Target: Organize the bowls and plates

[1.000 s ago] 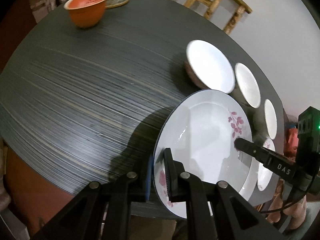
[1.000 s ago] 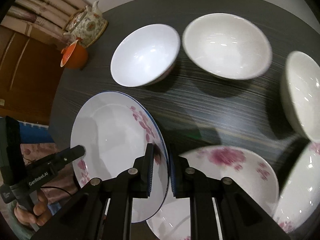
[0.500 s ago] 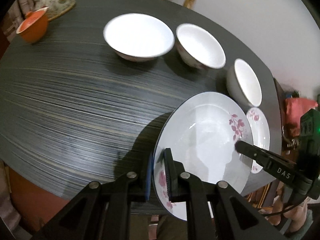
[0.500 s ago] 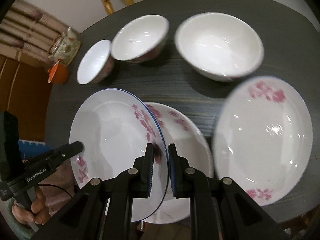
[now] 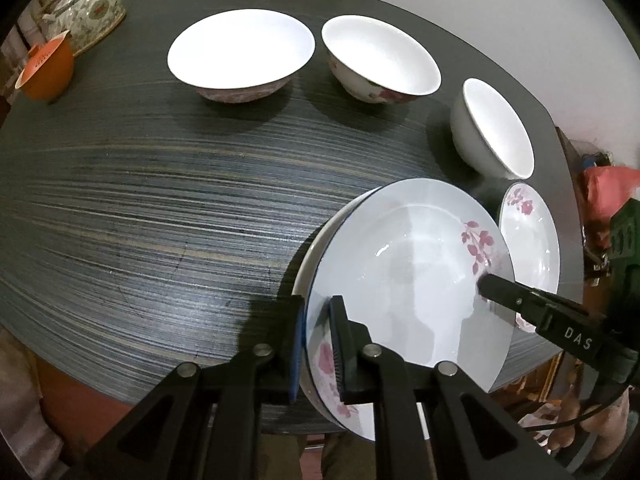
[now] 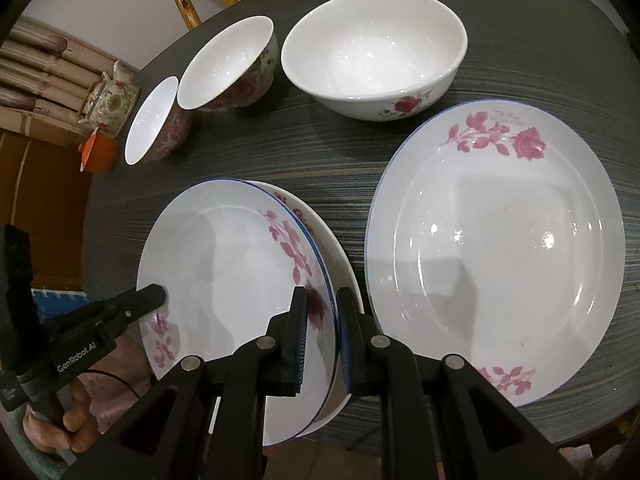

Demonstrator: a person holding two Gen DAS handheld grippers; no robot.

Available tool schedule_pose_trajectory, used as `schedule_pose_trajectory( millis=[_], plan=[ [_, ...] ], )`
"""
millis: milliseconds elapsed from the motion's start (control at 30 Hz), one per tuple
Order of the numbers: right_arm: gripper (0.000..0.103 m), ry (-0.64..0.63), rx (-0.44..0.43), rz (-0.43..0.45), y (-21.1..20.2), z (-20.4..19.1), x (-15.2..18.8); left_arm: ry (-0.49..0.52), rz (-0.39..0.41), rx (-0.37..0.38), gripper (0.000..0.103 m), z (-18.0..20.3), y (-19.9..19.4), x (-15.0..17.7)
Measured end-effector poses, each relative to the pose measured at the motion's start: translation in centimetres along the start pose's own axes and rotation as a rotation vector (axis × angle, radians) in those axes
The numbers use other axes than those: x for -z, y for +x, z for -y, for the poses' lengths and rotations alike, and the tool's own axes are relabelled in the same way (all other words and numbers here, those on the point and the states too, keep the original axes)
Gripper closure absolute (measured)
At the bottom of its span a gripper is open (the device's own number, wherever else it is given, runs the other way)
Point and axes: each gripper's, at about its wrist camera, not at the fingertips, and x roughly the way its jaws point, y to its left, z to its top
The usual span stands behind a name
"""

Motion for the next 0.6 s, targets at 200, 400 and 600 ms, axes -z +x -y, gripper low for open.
schedule_pose_trajectory(
  millis=[200,400,600],
  plan=[
    [0.086,-0.004,-0.006,0.001,-0.2,0.4,0.3,0.013,-0.001,-0.012,0.090,0.9,0.6,-0.2],
    [0.085,-0.016,0.021,-0.007,-0.1,-0.3,0.4,0.012,-0.015,-0.019,0.089,1.7,1.2,-0.2],
    [0.077,-0.031,0.031,-0.013,-0.2,-1.0,0.2,0.056,0.024,-0.065,0.089,2.7,0.7,-0.1]
  ],
)
